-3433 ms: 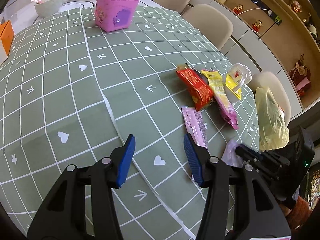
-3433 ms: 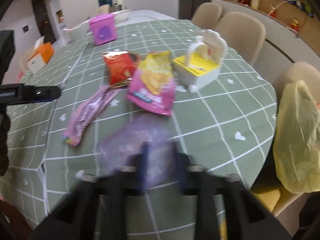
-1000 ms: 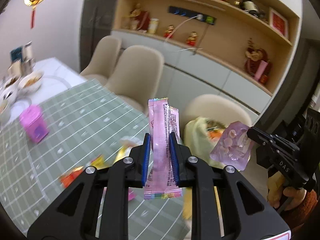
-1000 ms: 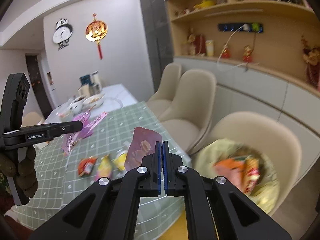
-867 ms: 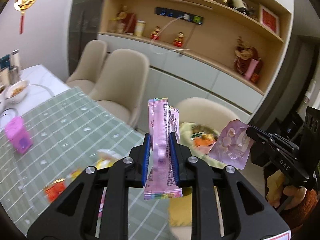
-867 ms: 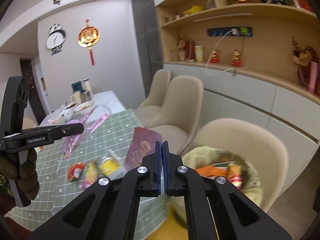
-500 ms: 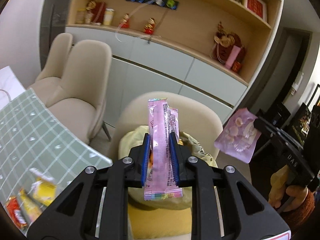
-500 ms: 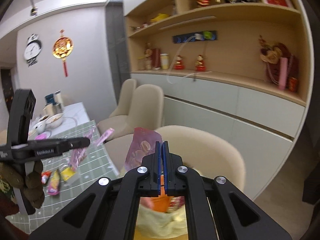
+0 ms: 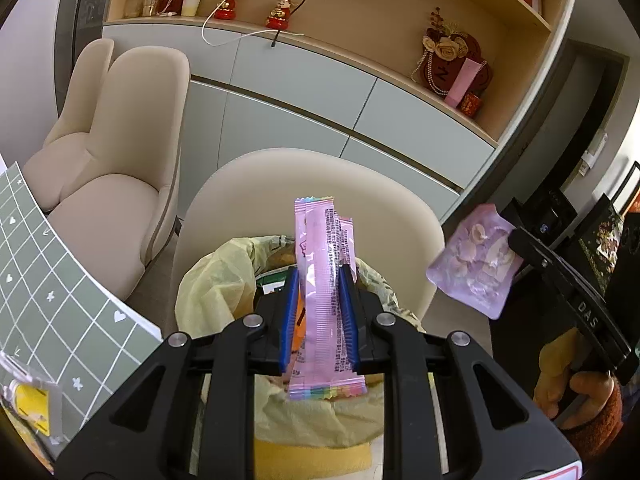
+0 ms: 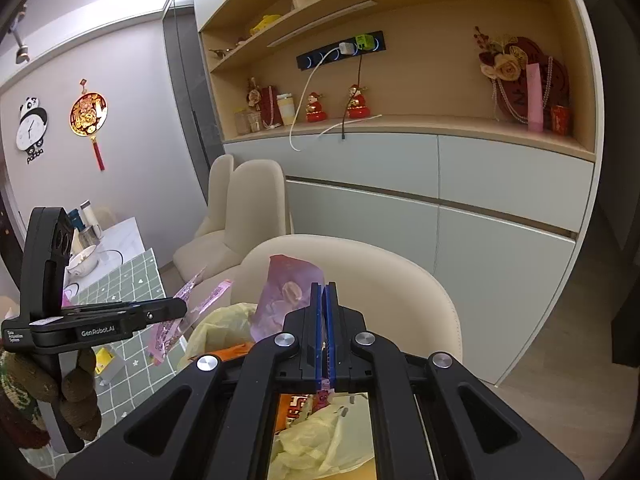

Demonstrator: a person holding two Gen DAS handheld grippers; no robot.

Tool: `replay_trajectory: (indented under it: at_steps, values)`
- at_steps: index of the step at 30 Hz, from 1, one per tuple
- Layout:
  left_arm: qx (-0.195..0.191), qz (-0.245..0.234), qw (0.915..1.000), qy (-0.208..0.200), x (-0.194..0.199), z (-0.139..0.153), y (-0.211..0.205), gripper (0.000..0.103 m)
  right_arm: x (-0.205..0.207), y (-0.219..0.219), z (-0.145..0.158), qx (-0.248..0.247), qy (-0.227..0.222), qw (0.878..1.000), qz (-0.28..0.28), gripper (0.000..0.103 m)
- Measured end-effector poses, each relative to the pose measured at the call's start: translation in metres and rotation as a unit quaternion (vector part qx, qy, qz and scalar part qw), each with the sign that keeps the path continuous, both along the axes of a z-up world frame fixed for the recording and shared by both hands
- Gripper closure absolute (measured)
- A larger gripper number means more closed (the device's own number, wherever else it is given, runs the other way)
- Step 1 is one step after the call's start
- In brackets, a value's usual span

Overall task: Collect trash
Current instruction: 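Open the left tool to drop the candy bar while the right tool holds the packet, then open the right tool to drop the purple packet into the bin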

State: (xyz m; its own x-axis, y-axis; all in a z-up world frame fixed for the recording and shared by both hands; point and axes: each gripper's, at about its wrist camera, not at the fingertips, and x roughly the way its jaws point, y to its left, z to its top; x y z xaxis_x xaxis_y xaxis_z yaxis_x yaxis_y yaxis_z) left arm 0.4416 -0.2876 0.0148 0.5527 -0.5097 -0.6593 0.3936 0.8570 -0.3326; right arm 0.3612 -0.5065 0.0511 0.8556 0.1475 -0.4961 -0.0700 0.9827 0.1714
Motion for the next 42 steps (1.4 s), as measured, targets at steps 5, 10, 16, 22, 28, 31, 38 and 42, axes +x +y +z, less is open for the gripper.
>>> replay_trajectory:
  at_steps: [5, 10, 16, 22, 28, 31, 38, 42]
  values:
    - [-0.003, 0.001, 0.9999, 0.014, 0.012, -0.012, -0.012, 0.084, 0.005, -0.005, -0.004, 0.001, 0.006, 1.0, -0.006, 0.099]
    - [0.001, -0.007, 0.9994, 0.034, 0.024, -0.028, -0.023, 0.07, 0.011, -0.009, -0.012, 0.004, 0.021, 1.0, -0.009, 0.099]
    - [-0.008, 0.02, 0.9988, 0.045, 0.021, -0.03, -0.005, 0.066, 0.02, -0.006, -0.024, 0.009, 0.039, 0.999, -0.003, 0.099]
    - [0.005, 0.041, 0.9986, 0.035, -0.002, -0.02, 0.03, 0.065, 0.035, 0.008, -0.038, 0.006, 0.057, 0.998, 0.018, 0.099]
    - [0.023, 0.06, 0.9973, 0.037, -0.029, -0.022, 0.061, 0.064, 0.051, 0.024, -0.054, 0.002, 0.076, 0.996, 0.041, 0.099]
    - [0.027, 0.075, 0.9958, 0.045, -0.043, -0.027, 0.079, 0.064, 0.055, 0.032, -0.063, 0.008, 0.088, 0.995, 0.053, 0.099]
    - [0.031, 0.135, 0.9889, 0.054, -0.076, -0.032, 0.132, 0.06, 0.057, 0.051, -0.082, 0.011, 0.111, 0.991, 0.075, 0.087]
    - [0.029, 0.179, 0.9819, 0.056, -0.097, -0.035, 0.166, 0.059, 0.048, 0.06, -0.084, 0.003, 0.109, 0.991, 0.079, 0.074]
